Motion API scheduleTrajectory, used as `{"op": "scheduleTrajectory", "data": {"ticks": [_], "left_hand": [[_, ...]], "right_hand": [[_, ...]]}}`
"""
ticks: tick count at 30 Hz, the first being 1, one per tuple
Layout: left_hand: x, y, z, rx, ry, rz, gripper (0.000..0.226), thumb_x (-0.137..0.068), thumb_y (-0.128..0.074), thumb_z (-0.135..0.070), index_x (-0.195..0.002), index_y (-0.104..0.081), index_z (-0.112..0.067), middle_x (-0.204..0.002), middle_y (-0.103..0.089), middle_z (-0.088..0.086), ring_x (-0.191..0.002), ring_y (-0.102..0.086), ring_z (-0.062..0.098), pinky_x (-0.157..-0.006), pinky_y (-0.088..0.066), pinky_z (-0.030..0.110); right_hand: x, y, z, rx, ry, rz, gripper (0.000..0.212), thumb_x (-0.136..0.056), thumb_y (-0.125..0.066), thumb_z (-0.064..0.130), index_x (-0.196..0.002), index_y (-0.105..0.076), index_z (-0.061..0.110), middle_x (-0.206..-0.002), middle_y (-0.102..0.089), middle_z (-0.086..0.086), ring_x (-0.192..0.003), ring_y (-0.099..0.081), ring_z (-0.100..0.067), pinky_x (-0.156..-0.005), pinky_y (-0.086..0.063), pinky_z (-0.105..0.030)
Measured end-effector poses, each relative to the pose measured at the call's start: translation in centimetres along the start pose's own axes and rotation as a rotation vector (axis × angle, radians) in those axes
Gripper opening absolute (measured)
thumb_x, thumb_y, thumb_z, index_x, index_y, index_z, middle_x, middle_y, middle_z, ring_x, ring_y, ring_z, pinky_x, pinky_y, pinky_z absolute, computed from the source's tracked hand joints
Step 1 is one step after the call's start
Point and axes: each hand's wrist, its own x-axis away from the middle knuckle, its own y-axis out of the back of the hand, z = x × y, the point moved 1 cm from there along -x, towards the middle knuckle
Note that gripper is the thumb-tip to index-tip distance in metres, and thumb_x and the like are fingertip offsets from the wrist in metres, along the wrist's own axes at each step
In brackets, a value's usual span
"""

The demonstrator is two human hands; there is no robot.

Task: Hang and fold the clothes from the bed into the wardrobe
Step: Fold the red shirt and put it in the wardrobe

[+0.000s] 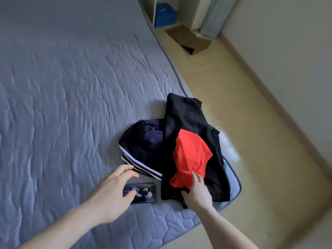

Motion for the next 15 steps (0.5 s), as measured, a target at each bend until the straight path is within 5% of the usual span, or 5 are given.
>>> {"op": "scheduleTrajectory", "data": {"ticks": [4,7,11,15], "left_hand": [[0.0,-1.3,0.7,0.005,0.045,0.018,0.037,-0.097,-0.055,-0.041,-0.133,-0.052,-0.042,-0.149,-0.026,-0.032,-0.133,-0.041,0.000,-0.108,-0.035,0.021],[0.6,-0.8,0.4,0.013,0.057,0.016,0.037,-0.097,-0.054,-0.042,-0.133,-0.050,-0.043,-0.149,-0.024,-0.034,-0.135,-0.037,-0.004,-0.108,-0.032,0.017],[1.5,1.7,-1.6,0.028,0.063,0.014,0.036,-0.097,-0.053,-0.041,-0.134,-0.050,-0.042,-0.149,-0.024,-0.034,-0.137,-0.036,-0.002,-0.110,-0.036,0.022],[1.0,3.5,-2.2,0.011,0.054,0.010,0.039,-0.097,-0.054,-0.039,-0.136,-0.051,-0.039,-0.153,-0.026,-0.028,-0.141,-0.035,0.002,-0.114,-0.035,0.027]], "right_hand": [[-2.1,-0.5,-0.5,0.151,-0.059,-0.043,0.029,-0.095,-0.060,0.020,-0.122,-0.053,0.022,-0.124,-0.048,-0.001,-0.106,-0.061,-0.029,-0.074,-0.049,-0.035],[-2.4,-0.2,-0.6,0.237,-0.004,-0.033,0.032,-0.087,-0.046,0.002,-0.105,-0.063,0.023,-0.108,-0.053,0.004,-0.102,-0.055,-0.024,-0.078,-0.055,-0.037],[-1.5,1.9,-0.4,0.153,0.042,0.032,0.041,-0.090,-0.042,0.006,-0.113,-0.068,0.030,-0.138,-0.045,-0.002,-0.118,-0.045,-0.029,-0.089,-0.053,-0.036],[-1.6,2.2,0.2,0.238,0.103,0.241,0.069,-0.086,-0.041,0.003,-0.138,-0.060,0.043,-0.172,0.000,-0.002,-0.153,-0.015,-0.035,-0.110,-0.043,-0.041]]}}
